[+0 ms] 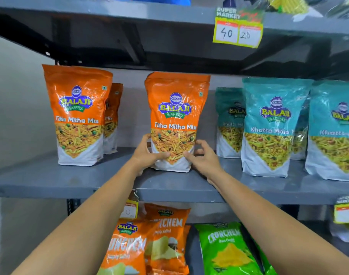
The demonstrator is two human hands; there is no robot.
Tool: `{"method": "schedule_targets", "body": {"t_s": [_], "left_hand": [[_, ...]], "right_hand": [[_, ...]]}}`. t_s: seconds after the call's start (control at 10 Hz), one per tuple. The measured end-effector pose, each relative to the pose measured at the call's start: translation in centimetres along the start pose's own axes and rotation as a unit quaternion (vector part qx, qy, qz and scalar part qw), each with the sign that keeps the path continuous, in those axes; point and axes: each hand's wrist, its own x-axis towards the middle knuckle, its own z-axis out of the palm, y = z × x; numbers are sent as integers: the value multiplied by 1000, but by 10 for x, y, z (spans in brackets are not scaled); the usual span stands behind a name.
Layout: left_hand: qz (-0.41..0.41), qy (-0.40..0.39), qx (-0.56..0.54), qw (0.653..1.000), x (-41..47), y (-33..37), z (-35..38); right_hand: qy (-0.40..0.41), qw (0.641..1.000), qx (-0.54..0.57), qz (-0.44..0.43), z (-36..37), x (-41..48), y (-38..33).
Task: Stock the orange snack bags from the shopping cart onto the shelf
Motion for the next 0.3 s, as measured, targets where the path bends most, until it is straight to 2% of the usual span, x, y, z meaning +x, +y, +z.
{"method": "schedule_targets", "body": {"t_s": [0.1, 0.2, 0.3], "left_hand": [[3, 0, 52, 999, -5, 0, -1], [50, 36, 258, 964, -17, 13, -9], [200, 187, 462, 843, -20, 51, -18]], "right_hand": [[-20, 1000, -9, -3, -2, -2, 0], [-8, 985, -159, -67, -5, -15, -17], [101, 875, -394, -262, -12, -16, -51]]}}
